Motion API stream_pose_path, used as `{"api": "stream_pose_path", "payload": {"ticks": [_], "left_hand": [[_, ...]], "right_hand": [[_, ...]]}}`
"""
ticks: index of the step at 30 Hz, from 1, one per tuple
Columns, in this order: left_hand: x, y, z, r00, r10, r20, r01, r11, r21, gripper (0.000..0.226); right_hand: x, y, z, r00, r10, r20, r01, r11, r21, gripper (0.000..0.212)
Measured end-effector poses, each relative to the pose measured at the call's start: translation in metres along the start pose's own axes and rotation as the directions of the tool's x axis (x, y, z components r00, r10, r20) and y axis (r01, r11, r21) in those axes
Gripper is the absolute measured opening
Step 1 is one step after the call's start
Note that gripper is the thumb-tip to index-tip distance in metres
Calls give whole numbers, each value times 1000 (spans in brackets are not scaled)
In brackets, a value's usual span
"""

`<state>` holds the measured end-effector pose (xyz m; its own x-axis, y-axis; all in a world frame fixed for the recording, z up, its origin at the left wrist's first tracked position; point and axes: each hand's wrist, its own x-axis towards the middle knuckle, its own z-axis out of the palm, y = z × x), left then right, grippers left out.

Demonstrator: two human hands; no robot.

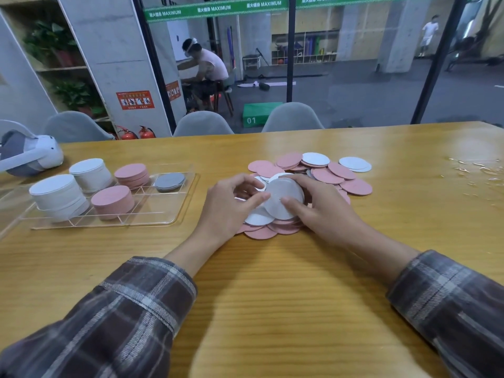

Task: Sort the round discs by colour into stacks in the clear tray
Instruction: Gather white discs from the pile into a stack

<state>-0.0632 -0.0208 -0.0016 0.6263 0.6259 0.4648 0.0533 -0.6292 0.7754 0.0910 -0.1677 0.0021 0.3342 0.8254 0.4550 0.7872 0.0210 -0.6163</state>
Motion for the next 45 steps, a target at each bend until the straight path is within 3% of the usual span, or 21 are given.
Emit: {"api": "stream_pose_path", "payload": {"ticks": [4, 9, 14, 18, 25, 34, 40, 45], "left_hand": [[3, -13, -14, 987, -15, 160, -39, 945, 325, 19], [2, -14, -16, 970, -77, 230, -20, 920, 392, 36], [1, -9, -18, 976, -27, 214, -43, 949, 312, 33], [2, -3, -16, 984, 18, 176, -46, 986, 161, 23], [1, 3, -13, 993, 47, 111, -42, 998, -49, 25], [-3, 5, 1, 995, 98, 3, -98, 995, 0, 30], [-2, -1, -4, 998, -34, 45, 30, 997, 76, 17], [-2, 5, -8, 998, -38, 58, 41, 998, -49, 15]], "right_hand": [[1, 5, -2, 997, 58, -55, -59, 998, -20, 32], [2, 7, -3, 990, 100, -96, -104, 994, -33, 34], [2, 8, -2, 987, 127, -100, -129, 992, -12, 32], [3, 9, -2, 985, 151, -89, -149, 989, 22, 29], [1, 4, -2, 994, 107, -30, -106, 994, 18, 30], [1, 1, -2, 999, 33, 25, -34, 999, 13, 33], [3, 7, -3, 997, 62, -51, -60, 998, 35, 33], [4, 8, 0, 995, 94, -30, -93, 995, 34, 35]]}}
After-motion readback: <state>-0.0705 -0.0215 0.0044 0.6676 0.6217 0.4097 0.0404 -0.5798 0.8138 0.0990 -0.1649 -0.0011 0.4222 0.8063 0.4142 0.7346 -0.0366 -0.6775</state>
